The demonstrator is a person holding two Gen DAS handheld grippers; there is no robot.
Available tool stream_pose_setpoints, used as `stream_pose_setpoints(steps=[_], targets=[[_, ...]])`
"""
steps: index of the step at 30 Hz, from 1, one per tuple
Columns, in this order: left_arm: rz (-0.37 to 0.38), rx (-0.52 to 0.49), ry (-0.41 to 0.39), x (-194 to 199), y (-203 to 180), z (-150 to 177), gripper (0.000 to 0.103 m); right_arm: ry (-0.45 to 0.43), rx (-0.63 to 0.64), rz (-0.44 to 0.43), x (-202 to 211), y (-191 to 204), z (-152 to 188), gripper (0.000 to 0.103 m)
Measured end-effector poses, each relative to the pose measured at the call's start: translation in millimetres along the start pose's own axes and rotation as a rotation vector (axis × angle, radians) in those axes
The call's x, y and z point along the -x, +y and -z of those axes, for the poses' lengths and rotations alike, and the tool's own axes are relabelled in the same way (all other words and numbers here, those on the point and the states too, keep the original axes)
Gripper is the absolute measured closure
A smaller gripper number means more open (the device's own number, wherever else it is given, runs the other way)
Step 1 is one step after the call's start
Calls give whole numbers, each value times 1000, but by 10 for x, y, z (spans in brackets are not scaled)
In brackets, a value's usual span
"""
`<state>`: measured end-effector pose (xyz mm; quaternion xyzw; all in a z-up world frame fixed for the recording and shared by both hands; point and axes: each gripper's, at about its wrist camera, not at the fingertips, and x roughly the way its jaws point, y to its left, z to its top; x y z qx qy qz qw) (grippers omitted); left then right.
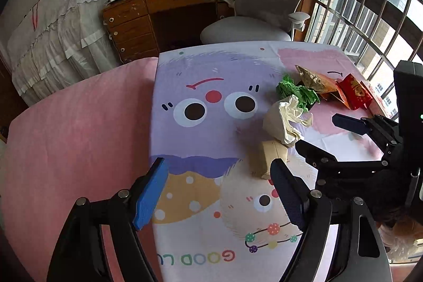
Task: Collect trash
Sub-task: 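Grasp the white crumpled tissue with the right gripper while the left gripper grasps the green crumpled paper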
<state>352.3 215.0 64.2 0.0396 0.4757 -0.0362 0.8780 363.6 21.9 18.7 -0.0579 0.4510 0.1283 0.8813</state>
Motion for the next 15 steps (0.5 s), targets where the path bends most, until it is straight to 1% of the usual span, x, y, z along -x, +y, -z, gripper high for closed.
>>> stream_pose_setpoints(steps=[5, 8, 10, 11, 13, 15], targets=[[46, -31, 29, -464, 155, -333, 22, 55, 10, 51, -574, 33, -204, 29], [76, -52, 41, -702, 166, -509, 22, 98, -18, 49, -850, -34, -259, 30], [96, -68, 43, -820, 108, -592, 22, 125, -53, 30, -981, -114, -263, 43], [108, -77, 44, -880, 90, -649, 22, 136, -78, 18, -1031, -165, -256, 58], [131, -94, 42, -952, 9, -731, 22, 127, -119, -1, -1055, -248, -235, 62], [156, -109, 43, -1050, -56, -846, 22, 129, -151, -9, -1018, -310, -191, 72]])
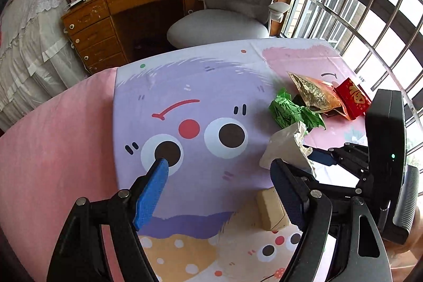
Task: Collect trash
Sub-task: 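Grasp the white crumpled tissue with the right gripper while the left gripper grasps the green crumpled paper, then carry the tissue and green paper over the bin and open both grippers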
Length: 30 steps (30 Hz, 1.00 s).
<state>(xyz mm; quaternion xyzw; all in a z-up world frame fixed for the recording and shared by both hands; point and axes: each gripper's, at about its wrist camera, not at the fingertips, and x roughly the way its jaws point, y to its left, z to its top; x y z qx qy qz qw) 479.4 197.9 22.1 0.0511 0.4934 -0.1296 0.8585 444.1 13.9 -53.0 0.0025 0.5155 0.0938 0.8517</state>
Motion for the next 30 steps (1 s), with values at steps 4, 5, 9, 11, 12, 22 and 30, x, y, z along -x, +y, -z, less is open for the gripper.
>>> stream_pose_setpoints(steps=[4, 5, 9, 11, 12, 22, 30], targets=[[69, -19, 19, -229, -134, -274, 22, 19, -116, -44, 132, -242, 104, 77], [88, -23, 25, -283, -207, -321, 22, 17, -141, -41, 166, -308, 136, 77], [140, -34, 60, -566, -436, -513, 22, 3, -266, -15, 294, -617, 258, 78], [164, -32, 84, -688, -559, -568, 22, -3, -338, 3, 369, -819, 310, 78], [174, -28, 95, -771, -598, -609, 22, -9, -367, 17, 385, -889, 327, 78], [215, 47, 202, -1505, -882, -753, 34, -42, -502, 91, 547, -1280, 590, 78], [228, 43, 218, -1584, -989, -571, 58, -37, -518, 88, 547, -1277, 724, 78]])
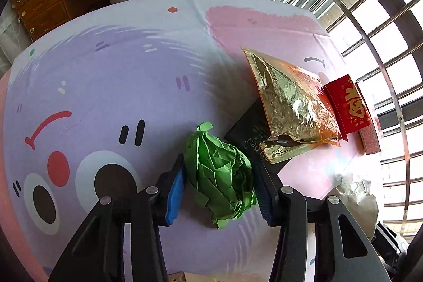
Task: Collect trash
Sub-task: 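Carry the tissue and green paper over the bin and open both grippers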
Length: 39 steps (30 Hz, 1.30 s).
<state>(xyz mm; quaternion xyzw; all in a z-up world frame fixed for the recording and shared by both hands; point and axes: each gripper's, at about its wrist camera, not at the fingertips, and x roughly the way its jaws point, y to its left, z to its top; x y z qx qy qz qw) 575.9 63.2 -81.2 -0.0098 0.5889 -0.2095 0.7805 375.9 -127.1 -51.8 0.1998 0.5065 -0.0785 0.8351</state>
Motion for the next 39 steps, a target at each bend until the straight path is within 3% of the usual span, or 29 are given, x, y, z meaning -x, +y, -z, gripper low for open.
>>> stream_pose_setpoints(steps=[8, 14, 22, 30, 39], targets=[[-34, -19, -111, 541, -188, 321, 63, 6, 44, -30, 119, -12, 67, 78], [-60, -9, -180, 1165, -459, 870, 63, 7, 137, -85, 448, -32, 232, 78], [-147, 78, -273, 1920, -1188, 2126, 63, 5, 355, -211, 1162, -260, 739, 78], [-259, 193, -327, 2207, -2037, 3501, 63, 46, 554, -303, 1829, -708, 1578, 78], [-347, 210, -270, 2295, -2657, 4636, 63, 141, 658, -355, 2206, -1158, 2396, 78]])
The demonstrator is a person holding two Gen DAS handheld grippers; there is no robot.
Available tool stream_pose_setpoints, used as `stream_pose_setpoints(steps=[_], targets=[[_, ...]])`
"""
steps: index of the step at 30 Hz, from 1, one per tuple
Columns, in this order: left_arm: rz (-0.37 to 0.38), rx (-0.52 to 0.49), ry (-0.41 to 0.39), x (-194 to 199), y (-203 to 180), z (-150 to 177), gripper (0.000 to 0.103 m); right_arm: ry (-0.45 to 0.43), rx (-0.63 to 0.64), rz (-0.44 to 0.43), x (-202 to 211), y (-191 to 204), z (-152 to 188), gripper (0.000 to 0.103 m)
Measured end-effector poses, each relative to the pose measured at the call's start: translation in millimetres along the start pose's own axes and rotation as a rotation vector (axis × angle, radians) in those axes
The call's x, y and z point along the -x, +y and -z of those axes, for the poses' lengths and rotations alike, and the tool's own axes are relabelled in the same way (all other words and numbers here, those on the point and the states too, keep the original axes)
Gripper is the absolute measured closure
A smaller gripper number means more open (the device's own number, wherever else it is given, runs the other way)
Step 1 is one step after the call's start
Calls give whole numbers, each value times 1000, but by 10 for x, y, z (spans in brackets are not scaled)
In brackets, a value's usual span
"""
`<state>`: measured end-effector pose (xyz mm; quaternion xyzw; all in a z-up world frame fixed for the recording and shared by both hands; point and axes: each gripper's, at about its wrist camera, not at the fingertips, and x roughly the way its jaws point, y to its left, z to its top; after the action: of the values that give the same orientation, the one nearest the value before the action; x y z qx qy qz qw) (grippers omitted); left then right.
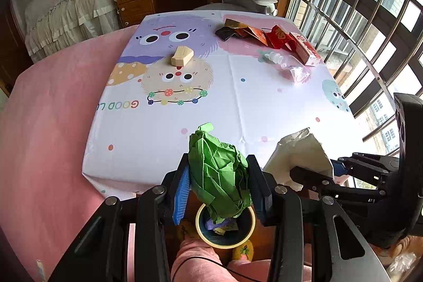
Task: Collect trash
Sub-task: 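Carry the tissue and green paper over the bin and open both grippers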
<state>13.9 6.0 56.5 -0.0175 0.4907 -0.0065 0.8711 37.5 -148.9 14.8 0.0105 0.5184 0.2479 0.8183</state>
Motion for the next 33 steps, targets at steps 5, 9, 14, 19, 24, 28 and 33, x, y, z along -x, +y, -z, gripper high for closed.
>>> stream_pose_setpoints(steps=[5, 9, 14, 19, 24, 28, 33], targets=[[-14, 7, 68, -92, -27, 427, 63, 25, -19, -13, 16, 22, 267, 78], [-16, -12, 109, -247, -57, 688, 63, 72, -22, -1, -113, 59, 536, 78], [15, -11, 178, -624, -41, 1048, 63, 166, -60, 27, -475, 100, 945, 78], [58, 5, 234, -1117, 15, 1408, 63, 237, -115, 87, -976, 76, 1338, 78], [64, 24, 259, -1665, 104, 1701, 62, 277, -159, 155, -1563, -15, 1649, 78], [66, 47, 274, -2132, 189, 1849, 62, 289, -209, 182, -2007, -110, 1824, 78], [65, 56, 302, -2756, 275, 2060, 62, 306, -263, 210, -2547, -280, 2078, 78]])
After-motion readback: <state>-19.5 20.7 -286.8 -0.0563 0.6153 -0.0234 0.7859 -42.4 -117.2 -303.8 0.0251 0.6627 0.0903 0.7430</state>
